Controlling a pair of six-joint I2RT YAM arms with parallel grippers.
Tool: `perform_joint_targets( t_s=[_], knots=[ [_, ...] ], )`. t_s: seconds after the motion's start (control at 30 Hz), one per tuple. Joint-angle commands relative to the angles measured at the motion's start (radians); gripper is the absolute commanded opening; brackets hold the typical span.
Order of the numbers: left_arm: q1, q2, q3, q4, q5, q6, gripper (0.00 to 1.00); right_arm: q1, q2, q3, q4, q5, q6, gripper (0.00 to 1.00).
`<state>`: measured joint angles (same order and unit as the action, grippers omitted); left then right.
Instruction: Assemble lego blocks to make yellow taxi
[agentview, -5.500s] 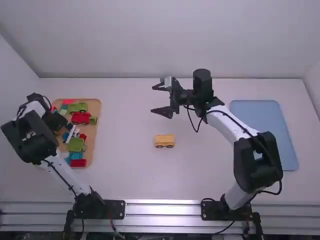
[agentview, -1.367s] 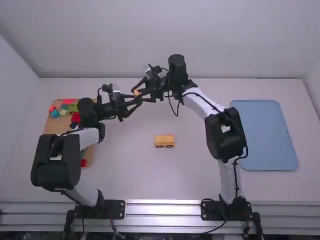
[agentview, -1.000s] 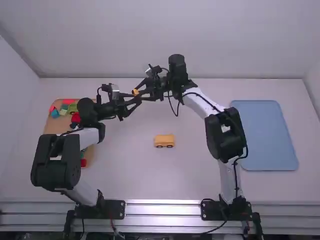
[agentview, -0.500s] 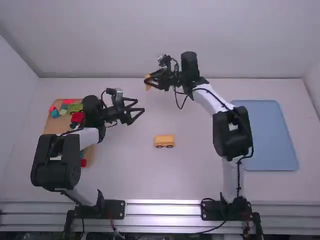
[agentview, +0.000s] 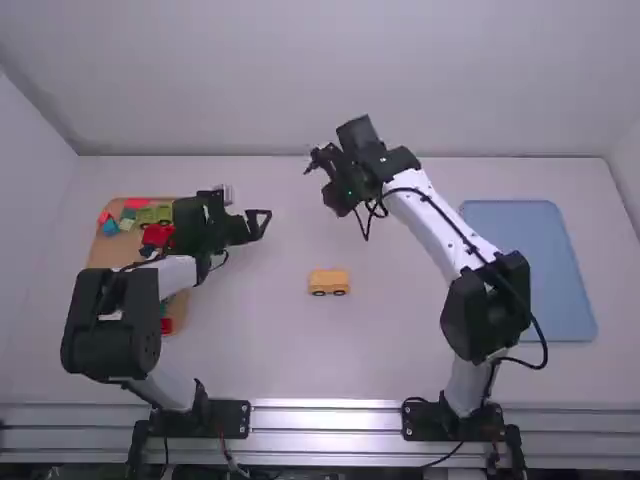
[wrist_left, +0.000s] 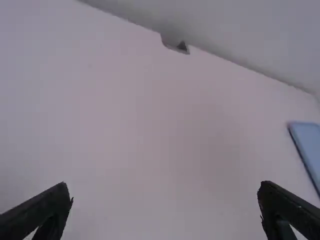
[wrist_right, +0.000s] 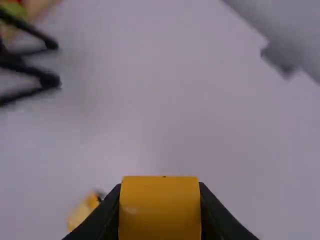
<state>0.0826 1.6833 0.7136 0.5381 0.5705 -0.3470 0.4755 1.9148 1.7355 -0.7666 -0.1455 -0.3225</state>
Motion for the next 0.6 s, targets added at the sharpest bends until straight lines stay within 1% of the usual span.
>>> perform_joint_targets(
  t_s=[0.0, 0.1, 0.17, 0.2, 0.23, 0.27, 0.33, 0.4, 0.43, 0.5, 0.53, 0.57],
  knots=[
    [0.007, -0.007, 0.017, 0.024, -0.010, 0.039, 0.99, -0.018, 0.013, -0.048, -0.010, 0.150, -0.014, 0.09],
    [0.000, -0.027, 0.024, 0.050, -0.013, 0.048, 0.99, -0.018, -0.008, -0.171, 0.045, 0.183, 0.008, 0.14],
    [0.000, -0.037, 0.031, 0.043, -0.010, 0.069, 0.99, -0.014, -0.031, -0.225, 0.061, 0.207, 0.007, 0.14],
    [0.001, -0.047, 0.038, 0.034, -0.010, 0.087, 0.99, -0.007, -0.056, -0.275, 0.074, 0.227, -0.011, 0.14],
    [0.002, -0.050, 0.040, 0.031, -0.010, 0.091, 0.99, -0.004, -0.063, -0.290, 0.080, 0.231, -0.018, 0.14],
    [0.006, -0.060, 0.048, 0.013, -0.010, 0.103, 0.99, 0.004, -0.085, -0.337, 0.104, 0.241, -0.039, 0.14],
    [-0.002, -0.089, 0.080, -0.063, -0.011, 0.148, 0.99, 0.016, -0.136, -0.447, 0.140, 0.210, -0.149, 0.14],
    [-0.004, -0.097, 0.096, -0.098, -0.011, 0.166, 0.99, 0.014, -0.158, -0.488, 0.129, 0.169, -0.214, 0.14],
    [-0.004, -0.103, 0.115, -0.134, -0.013, 0.165, 0.99, 0.002, -0.176, -0.525, 0.123, 0.135, -0.253, 0.19],
    [-0.004, -0.107, 0.133, -0.166, -0.010, 0.166, 0.99, -0.014, -0.182, -0.552, 0.122, 0.100, -0.292, 0.27],
    [-0.004, -0.107, 0.153, -0.199, -0.010, 0.165, 0.99, -0.035, -0.180, -0.573, 0.113, 0.067, -0.364, 0.28],
    [-0.004, -0.107, 0.163, -0.219, -0.010, 0.166, 0.99, -0.048, -0.178, -0.585, 0.106, 0.047, -0.406, 0.33]
  ],
)
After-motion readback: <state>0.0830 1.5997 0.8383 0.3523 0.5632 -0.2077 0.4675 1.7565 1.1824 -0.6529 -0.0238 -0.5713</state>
